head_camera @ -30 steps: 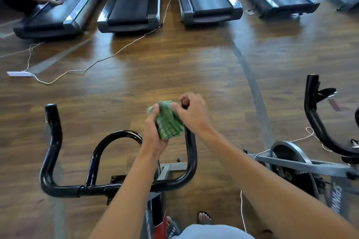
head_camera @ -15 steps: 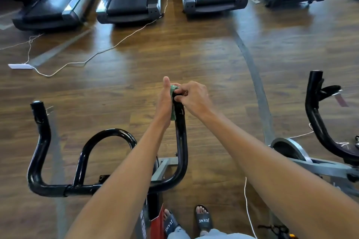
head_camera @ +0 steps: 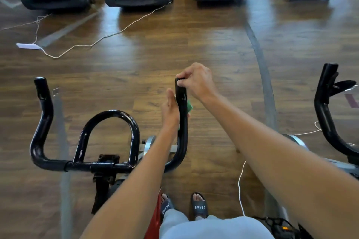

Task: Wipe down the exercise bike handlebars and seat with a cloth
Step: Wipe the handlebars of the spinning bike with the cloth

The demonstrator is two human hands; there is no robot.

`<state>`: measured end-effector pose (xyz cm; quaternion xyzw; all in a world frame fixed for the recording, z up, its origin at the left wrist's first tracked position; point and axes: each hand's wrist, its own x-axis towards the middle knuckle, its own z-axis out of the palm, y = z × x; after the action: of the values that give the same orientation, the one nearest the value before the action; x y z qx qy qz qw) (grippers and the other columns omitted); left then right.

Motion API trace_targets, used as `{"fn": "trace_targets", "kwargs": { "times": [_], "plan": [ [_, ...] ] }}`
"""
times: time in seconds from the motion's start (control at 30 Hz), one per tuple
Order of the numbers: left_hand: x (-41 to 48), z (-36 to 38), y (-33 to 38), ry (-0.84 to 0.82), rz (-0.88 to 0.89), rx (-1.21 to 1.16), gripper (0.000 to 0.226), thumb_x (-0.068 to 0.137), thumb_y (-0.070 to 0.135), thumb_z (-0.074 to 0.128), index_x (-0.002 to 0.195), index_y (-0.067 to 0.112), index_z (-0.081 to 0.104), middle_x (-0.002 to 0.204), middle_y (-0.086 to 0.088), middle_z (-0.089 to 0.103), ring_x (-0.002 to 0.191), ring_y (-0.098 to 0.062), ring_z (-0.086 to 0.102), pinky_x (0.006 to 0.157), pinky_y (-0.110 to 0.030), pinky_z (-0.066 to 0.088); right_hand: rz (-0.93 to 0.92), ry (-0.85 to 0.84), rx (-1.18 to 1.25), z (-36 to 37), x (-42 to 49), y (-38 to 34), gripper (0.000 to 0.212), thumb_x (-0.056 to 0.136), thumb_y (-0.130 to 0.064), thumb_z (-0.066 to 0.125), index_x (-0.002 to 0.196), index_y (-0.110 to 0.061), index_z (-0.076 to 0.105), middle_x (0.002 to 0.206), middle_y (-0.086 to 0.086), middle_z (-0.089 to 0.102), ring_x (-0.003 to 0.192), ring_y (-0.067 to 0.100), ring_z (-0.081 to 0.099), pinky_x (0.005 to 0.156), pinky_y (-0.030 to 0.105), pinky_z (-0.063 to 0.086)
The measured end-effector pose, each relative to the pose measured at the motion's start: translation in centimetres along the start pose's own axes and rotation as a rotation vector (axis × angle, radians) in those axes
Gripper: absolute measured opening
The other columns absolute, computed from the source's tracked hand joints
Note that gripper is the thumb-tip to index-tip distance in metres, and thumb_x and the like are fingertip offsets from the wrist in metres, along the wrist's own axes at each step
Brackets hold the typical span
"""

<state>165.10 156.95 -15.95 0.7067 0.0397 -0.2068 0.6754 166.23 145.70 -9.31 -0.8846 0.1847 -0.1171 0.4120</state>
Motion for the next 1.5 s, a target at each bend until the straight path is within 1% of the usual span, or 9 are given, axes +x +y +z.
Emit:
{"fn": "trace_targets", "kwargs": {
  "times": [0.23, 0.37, 0.57, 0.67, 0.77, 0.83, 0.9, 1.03, 1.5],
  "plan": [
    [-7.4, -3.9, -2.7, -0.182, -0.106, 0.678, 0.069, 0.097, 0.066, 0.027, 0.061, 0.012, 0.048, 0.056, -0.002, 0.051, 0.058, -0.025, 0.051, 0.06, -0.037, 0.038, 0.06, 0.067, 0.056, 1.3, -1.1, -0.1, 0.011, 0.083, -0.016, 0.075, 0.093, -0.021, 0.078, 0.1, -0.007, 0.061, 0.103, 0.018, 0.061, 0.091, 0.04, 0.052],
    [-8.7, -9.6, -1.6, -0.54, 0.352, 1.588, 0.038, 0.105, 0.048, 0.032, 0.125, 0.025, 0.054, 0.078, 0.009, 0.047, 0.087, -0.029, 0.059, 0.067, -0.038, 0.042, 0.071, 0.092, 0.062, 1.2, -1.9, -0.5, 0.013, 0.088, -0.018, 0.072, 0.098, -0.022, 0.078, 0.106, -0.004, 0.061, 0.104, 0.019, 0.06, 0.091, 0.043, 0.052],
    [-8.5, -9.1, -2.1, -0.503, 0.35, 1.545, 0.068, 0.092, 0.074, 0.01, 0.09, 0.022, 0.054, 0.083, 0.0, 0.058, 0.083, -0.03, 0.06, 0.062, -0.037, 0.036, 0.075, 0.129, 0.055, 1.6, -2.9, -1.1, 0.015, 0.092, -0.018, 0.067, 0.104, -0.021, 0.076, 0.109, -0.002, 0.06, 0.102, 0.021, 0.06, 0.089, 0.042, 0.053],
    [-8.5, -10.0, -2.8, -0.545, 0.465, 1.626, 0.084, 0.084, 0.08, -0.003, 0.108, 0.026, 0.057, 0.088, 0.002, 0.057, 0.075, -0.027, 0.055, 0.052, -0.033, 0.024, 0.068, 0.111, 0.037, 1.3, -3.1, -1.2, 0.017, 0.093, -0.017, 0.066, 0.108, -0.019, 0.076, 0.111, -0.002, 0.06, 0.103, 0.021, 0.06, 0.087, 0.037, 0.05],
    [-7.6, -10.2, -2.1, -0.569, 0.18, 1.443, 0.054, 0.1, 0.064, 0.019, 0.093, 0.026, 0.056, 0.093, -0.004, 0.064, 0.093, -0.03, 0.062, 0.075, -0.04, 0.044, 0.058, 0.103, 0.039, 1.1, -3.2, -1.4, 0.017, 0.094, -0.017, 0.066, 0.108, -0.018, 0.076, 0.11, -0.003, 0.06, 0.101, 0.02, 0.06, 0.082, 0.032, 0.047],
    [-6.9, -9.1, -2.3, -0.528, -0.071, 1.033, 0.068, 0.09, 0.077, 0.014, 0.082, 0.025, 0.057, 0.094, -0.004, 0.066, 0.095, -0.021, 0.062, 0.104, -0.044, 0.042, 0.061, 0.109, 0.048, 1.1, -3.2, -1.5, 0.017, 0.093, -0.017, 0.067, 0.107, -0.018, 0.076, 0.109, -0.004, 0.06, 0.1, 0.019, 0.06, 0.077, 0.028, 0.043],
    [-6.2, -7.4, -2.5, -0.477, -0.286, 0.62, 0.091, 0.08, 0.087, 0.018, 0.11, 0.017, 0.068, 0.118, -0.006, 0.068, 0.114, -0.025, 0.061, 0.114, -0.05, 0.036, 0.06, 0.116, 0.052, 1.0, -3.3, -1.5, 0.017, 0.093, -0.016, 0.067, 0.107, -0.017, 0.076, 0.107, -0.005, 0.06, 0.099, 0.017, 0.059, 0.076, 0.025, 0.039],
    [-4.3, -4.8, -2.8, -0.318, -0.758, -0.001, 0.089, 0.086, 0.079, 0.038, 0.093, -0.005, 0.067, 0.079, -0.023, 0.066, 0.065, -0.036, 0.065, 0.063, -0.044, 0.058, 0.06, 0.127, 0.017, 0.9, -3.3, -1.6, 0.016, 0.093, -0.016, 0.067, 0.106, -0.017, 0.076, 0.107, -0.005, 0.06, 0.099, 0.017, 0.06, 0.074, 0.024, 0.034],
    [3.5, -1.0, 1.9, -0.42, -0.257, -0.237, 0.055, 0.1, 0.056, 0.041, 0.096, 0.011, 0.071, 0.082, -0.012, 0.067, 0.073, -0.027, 0.066, 0.059, -0.033, 0.053, 0.05, 0.073, -0.042, 0.4, -2.8, -2.4, 0.016, 0.09, -0.015, 0.067, 0.101, -0.019, 0.077, 0.101, -0.001, 0.057, 0.096, 0.026, 0.063, 0.084, 0.037, 0.052]
  ]
}}
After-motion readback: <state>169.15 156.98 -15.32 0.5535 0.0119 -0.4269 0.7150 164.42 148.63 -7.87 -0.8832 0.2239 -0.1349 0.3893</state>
